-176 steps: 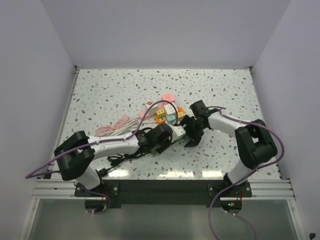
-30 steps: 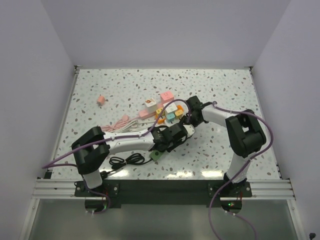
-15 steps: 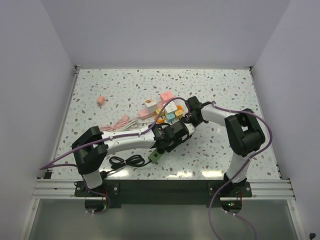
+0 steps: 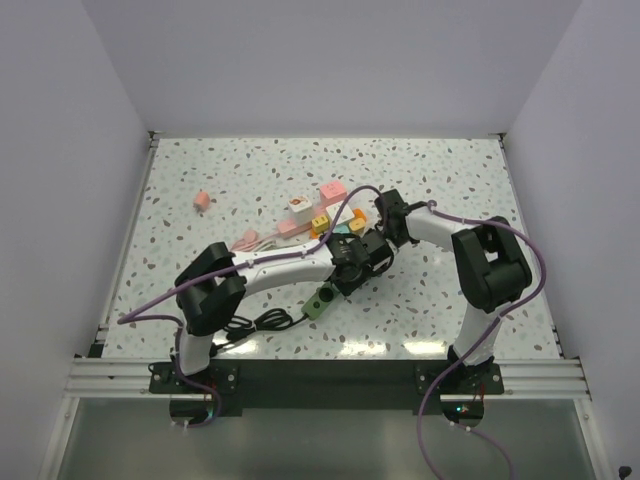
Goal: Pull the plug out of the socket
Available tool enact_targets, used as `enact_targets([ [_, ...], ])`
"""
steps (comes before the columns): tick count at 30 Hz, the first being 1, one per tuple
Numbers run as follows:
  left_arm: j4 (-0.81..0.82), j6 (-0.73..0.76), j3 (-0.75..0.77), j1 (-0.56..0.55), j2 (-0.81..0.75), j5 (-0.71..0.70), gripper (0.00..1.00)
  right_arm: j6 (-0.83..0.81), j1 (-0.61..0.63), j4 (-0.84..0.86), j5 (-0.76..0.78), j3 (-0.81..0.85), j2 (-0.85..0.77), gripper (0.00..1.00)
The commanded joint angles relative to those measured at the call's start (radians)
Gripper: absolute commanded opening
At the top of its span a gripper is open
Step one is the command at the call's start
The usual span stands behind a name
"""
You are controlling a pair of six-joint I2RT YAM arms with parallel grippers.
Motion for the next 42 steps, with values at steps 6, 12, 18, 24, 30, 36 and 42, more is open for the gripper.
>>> enact_targets([
  [6, 0.282, -0.011, 0.007, -0.043, -0.267, -0.053, 0.0, -0.084, 0.034, 0.05, 0.352, -0.077, 0.155, 0.0],
  [12, 0.31, -0.024, 0.051, -0.046, -0.341, -0.102, 0.0, -0.085, 0.034, 0.056, 0.366, -0.085, 0.173, 0.0],
  [18, 0.355, -0.018, 0.026, -0.046, -0.388, -0.111, 0.0, -0.088, 0.034, 0.068, 0.369, -0.096, 0.188, 0.0],
  [24, 0.282, -0.048, -0.081, 0.044, -0.465, -0.165, 0.0, -0.088, 0.036, 0.088, 0.338, -0.108, 0.173, 0.0],
  [30, 0.376, -0.015, -0.314, 0.498, -0.548, -0.065, 0.0, -0.105, 0.034, 0.11, 0.286, -0.126, 0.118, 0.0],
  [36, 0.473, 0.036, -0.322, 0.851, -0.433, 0.026, 0.0, -0.128, 0.034, 0.094, 0.268, -0.128, 0.058, 0.0],
  [42, 0.488, 0.076, -0.251, 0.985, -0.214, 0.069, 0.0, -0.119, 0.034, 0.1, 0.238, -0.111, 0.047, 0.0],
])
